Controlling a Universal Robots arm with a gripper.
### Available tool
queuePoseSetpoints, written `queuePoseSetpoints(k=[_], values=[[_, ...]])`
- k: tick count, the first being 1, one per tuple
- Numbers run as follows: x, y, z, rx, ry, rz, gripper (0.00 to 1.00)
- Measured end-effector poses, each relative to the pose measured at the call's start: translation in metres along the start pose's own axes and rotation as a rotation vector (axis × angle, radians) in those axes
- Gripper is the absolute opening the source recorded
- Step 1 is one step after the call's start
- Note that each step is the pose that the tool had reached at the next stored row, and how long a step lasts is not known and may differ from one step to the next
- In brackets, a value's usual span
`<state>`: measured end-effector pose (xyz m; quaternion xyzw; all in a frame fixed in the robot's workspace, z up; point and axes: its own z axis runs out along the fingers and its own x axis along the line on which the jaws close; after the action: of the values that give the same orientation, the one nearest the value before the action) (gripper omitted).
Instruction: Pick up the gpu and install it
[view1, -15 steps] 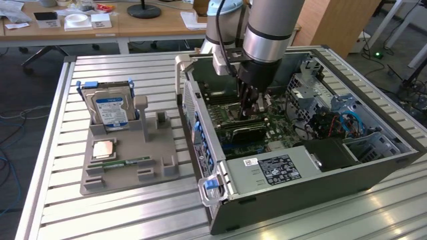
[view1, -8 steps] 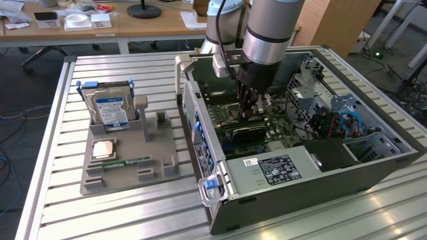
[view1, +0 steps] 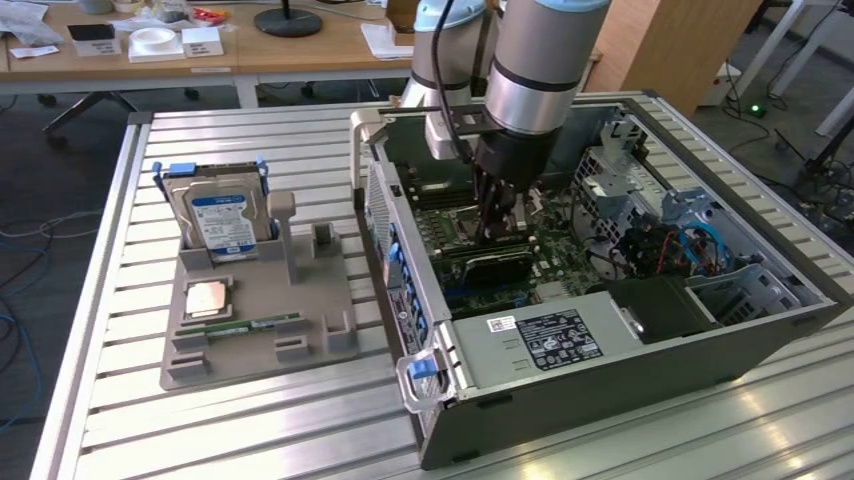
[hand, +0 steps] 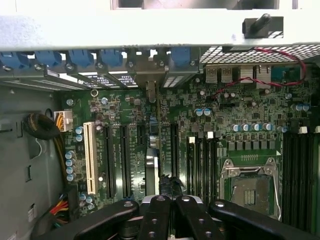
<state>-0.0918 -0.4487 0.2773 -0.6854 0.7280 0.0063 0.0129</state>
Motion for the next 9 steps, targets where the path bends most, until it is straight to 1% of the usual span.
queuePoseSetpoints(k=[3, 9], values=[[0.0001, 0.0, 0.0032, 0.0, 0.0, 0.0, 0.11], [0.0015, -0.0001, 0.004, 0.0001, -0.0001, 0.0, 0.11]])
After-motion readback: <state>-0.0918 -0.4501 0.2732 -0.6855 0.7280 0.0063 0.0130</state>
